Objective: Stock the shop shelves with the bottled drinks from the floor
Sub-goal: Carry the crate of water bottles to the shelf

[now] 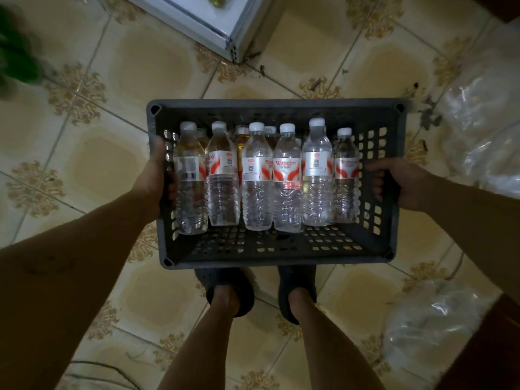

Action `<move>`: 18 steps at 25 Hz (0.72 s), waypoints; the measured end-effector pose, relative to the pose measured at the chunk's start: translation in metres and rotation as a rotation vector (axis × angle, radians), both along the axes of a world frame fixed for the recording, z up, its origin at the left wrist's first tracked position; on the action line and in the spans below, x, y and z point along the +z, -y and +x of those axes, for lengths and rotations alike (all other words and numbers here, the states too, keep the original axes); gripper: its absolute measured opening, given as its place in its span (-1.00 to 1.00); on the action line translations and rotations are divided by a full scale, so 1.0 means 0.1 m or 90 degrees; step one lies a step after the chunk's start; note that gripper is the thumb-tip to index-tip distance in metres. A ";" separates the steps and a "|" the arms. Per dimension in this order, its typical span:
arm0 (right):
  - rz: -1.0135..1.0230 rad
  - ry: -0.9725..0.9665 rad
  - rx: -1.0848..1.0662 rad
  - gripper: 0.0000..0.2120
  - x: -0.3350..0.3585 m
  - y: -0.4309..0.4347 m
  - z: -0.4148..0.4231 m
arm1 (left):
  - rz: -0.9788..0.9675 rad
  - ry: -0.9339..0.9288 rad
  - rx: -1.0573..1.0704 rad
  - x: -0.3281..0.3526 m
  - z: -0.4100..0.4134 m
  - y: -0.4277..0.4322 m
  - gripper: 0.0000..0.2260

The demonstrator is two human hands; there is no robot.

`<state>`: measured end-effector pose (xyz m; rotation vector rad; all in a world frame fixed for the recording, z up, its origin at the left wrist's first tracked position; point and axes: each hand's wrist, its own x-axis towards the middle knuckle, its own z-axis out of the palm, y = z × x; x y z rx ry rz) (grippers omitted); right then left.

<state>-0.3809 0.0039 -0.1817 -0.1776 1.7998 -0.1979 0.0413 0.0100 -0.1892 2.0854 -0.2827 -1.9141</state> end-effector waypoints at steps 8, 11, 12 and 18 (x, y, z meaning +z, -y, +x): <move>-0.022 0.007 0.016 -0.55 0.72 -0.07 0.15 | 0.044 0.159 0.049 0.46 0.13 -0.19 -0.69; -0.034 0.015 0.028 -0.51 1.22 -0.01 0.19 | 0.049 0.169 0.032 0.87 0.24 -0.15 -0.78; -0.033 0.014 0.028 -0.54 1.39 -0.01 0.21 | 0.053 0.177 0.026 1.05 0.28 -0.14 -0.82; -0.005 -0.052 0.055 -0.69 2.65 -0.12 0.40 | 0.044 0.230 0.007 2.47 0.37 -0.30 -0.84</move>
